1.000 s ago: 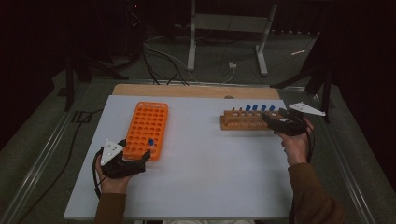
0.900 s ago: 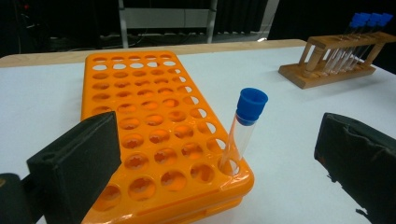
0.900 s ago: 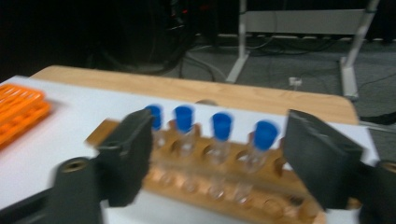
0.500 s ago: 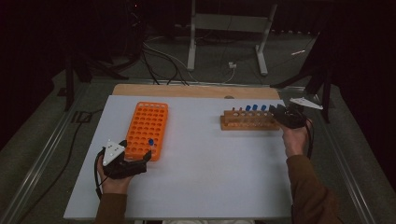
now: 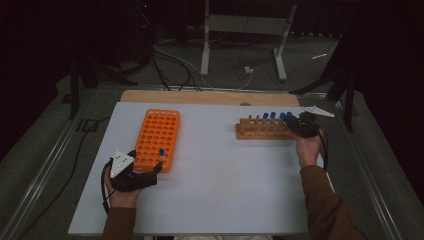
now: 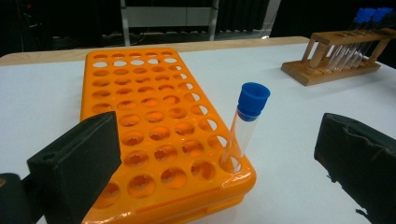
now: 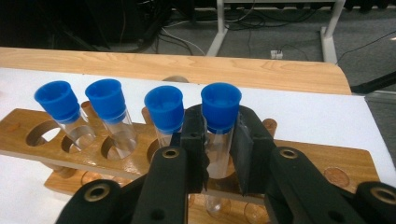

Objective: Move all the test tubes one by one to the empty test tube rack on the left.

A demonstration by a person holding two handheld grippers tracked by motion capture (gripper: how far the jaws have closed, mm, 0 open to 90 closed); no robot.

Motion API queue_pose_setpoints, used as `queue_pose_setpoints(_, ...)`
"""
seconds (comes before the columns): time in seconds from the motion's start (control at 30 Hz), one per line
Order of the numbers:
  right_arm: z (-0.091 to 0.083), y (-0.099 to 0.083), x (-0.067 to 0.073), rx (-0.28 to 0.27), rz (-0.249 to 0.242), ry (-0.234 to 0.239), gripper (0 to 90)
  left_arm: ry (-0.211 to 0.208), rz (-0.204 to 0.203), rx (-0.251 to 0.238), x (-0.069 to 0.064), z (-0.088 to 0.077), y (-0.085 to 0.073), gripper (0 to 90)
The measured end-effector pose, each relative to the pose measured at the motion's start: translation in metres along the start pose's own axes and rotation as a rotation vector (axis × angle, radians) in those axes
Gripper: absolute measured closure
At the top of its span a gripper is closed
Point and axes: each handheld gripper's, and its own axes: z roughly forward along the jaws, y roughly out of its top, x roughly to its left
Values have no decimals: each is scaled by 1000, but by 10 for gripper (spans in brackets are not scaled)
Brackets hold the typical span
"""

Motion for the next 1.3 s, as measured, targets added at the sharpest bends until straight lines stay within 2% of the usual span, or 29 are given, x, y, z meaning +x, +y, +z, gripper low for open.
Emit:
queue_pose_setpoints(0.2,0,0,0,4,-5,-20,766,-2,-3,0,0,0,0,16)
queue_pose_setpoints(0.67,-19,13,-1,-73,-20,-19,768,3,-2,2,0,1,-1,16)
queue_pose_setpoints(1.03,-43,27,1,-139,-40,5,768,14,0,-1,0,0,-1,16)
queue_pose_setpoints(1.3,-63,36,9,-163,-96,35,768,20,8,-6,-2,0,1,16)
